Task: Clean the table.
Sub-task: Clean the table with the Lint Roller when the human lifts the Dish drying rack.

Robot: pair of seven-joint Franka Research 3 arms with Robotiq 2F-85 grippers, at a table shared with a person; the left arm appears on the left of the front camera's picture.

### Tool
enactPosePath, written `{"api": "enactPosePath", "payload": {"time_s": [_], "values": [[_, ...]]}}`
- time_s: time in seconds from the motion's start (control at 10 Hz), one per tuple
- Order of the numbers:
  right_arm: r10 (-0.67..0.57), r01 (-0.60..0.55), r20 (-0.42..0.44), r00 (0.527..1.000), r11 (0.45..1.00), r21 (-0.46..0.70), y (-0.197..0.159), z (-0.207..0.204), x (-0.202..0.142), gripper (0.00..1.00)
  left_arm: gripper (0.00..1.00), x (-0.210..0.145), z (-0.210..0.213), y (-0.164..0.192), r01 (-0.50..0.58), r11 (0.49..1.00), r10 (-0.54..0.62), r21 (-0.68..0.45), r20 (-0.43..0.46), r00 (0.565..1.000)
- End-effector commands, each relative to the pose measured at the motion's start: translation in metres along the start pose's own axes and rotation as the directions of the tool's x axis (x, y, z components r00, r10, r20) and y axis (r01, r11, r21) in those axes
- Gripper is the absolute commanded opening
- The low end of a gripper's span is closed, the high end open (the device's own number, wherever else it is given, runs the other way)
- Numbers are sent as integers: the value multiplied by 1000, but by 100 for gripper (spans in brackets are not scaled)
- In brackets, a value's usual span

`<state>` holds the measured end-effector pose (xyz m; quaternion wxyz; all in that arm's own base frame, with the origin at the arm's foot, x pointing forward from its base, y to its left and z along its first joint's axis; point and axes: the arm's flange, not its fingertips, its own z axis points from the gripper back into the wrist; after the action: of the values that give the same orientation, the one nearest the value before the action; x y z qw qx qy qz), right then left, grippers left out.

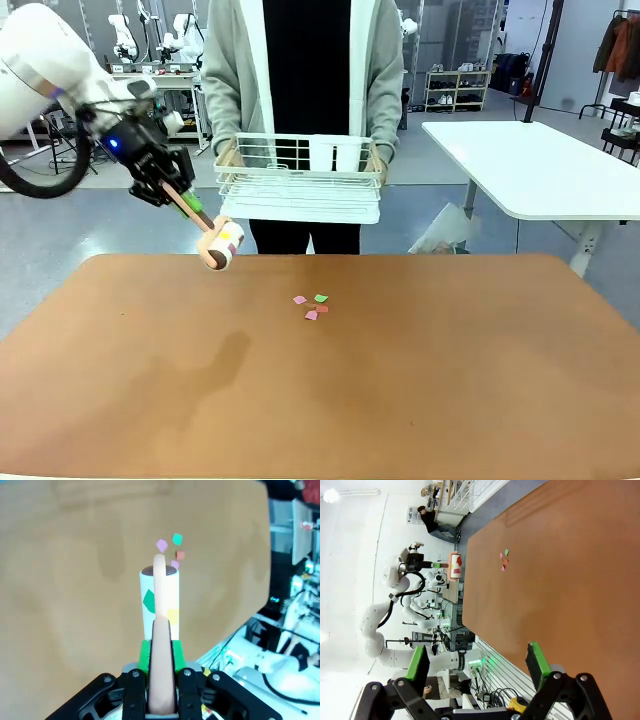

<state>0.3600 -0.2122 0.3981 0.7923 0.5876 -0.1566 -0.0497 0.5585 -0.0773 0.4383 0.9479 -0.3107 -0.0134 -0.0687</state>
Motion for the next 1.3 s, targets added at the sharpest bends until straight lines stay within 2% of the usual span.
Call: {"api": "enactPosePath", "payload": {"time_s": [0.0,0.1,0.6,0.7,0.9,1.0,1.2], "values": [[10,-10,-5,1000,1000,6,3,2,-3,100,21,2,16,4,-63,998,65,-19,95,993],[10,-10,-5,1000,1000,6,3,2,-3,100,21,0,0,0,0,1000,0,0,0,1000],[10,-10,-5,1000,1000,6,3,2,-3,100,21,4,-6,1,-10,1000,10,-3,13,1000],[10,-10,-5,1000,1000,6,3,2,-3,100,21,6,-21,-2,-88,995,86,44,50,995],[10,-10,-5,1000,1000,6,3,2,-3,100,21,16,-55,-11,-77,992,72,96,45,996],[10,-10,-5,1000,1000,6,3,2,-3,100,21,21,-66,-14,-69,997,68,35,45,997],[10,-10,-5,1000,1000,6,3,2,-3,100,21,29,-93,-13,-114,989,107,96,68,992]]}}
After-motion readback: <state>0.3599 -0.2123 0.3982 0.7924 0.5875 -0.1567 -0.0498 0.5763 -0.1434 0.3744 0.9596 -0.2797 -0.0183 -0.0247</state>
